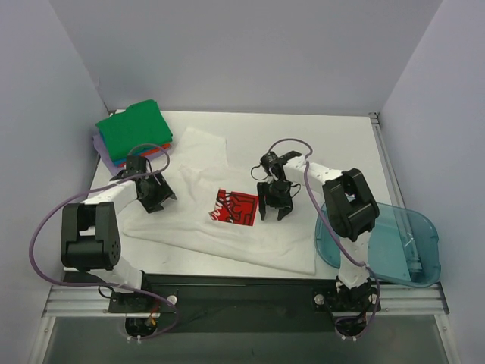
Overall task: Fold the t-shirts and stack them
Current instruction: Fold the flattened tshirt in 1/3 of the way
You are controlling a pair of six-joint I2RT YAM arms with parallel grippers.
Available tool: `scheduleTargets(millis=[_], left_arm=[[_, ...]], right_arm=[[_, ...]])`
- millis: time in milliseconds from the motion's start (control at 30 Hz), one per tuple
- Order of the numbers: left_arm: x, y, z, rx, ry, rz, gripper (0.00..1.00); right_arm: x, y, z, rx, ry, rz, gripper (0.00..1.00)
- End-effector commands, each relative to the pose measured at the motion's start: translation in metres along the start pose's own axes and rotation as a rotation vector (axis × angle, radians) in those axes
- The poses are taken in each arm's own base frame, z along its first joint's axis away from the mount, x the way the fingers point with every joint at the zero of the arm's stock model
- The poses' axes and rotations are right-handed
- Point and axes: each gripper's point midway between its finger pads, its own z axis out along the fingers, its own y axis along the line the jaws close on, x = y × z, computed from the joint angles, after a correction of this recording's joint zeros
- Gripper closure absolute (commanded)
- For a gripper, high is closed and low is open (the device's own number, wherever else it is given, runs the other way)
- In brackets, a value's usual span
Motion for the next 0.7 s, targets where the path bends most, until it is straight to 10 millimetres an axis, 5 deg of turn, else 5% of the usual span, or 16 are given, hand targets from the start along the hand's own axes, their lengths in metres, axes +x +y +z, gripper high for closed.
scheduleTargets(millis=[0,667], left_arm=[[0.038,0.041,0.001,-0.128,0.069,-0.056,0.29],[0.081,0.086,-0.033,-0.208,0.044,-0.128,0.28]], right_arm=[[0.024,-0.014,0.012,0.045,0.070,0.002,0.43],[0.047,-0.009,0.017,0.032,0.070,-0.025,0.43]])
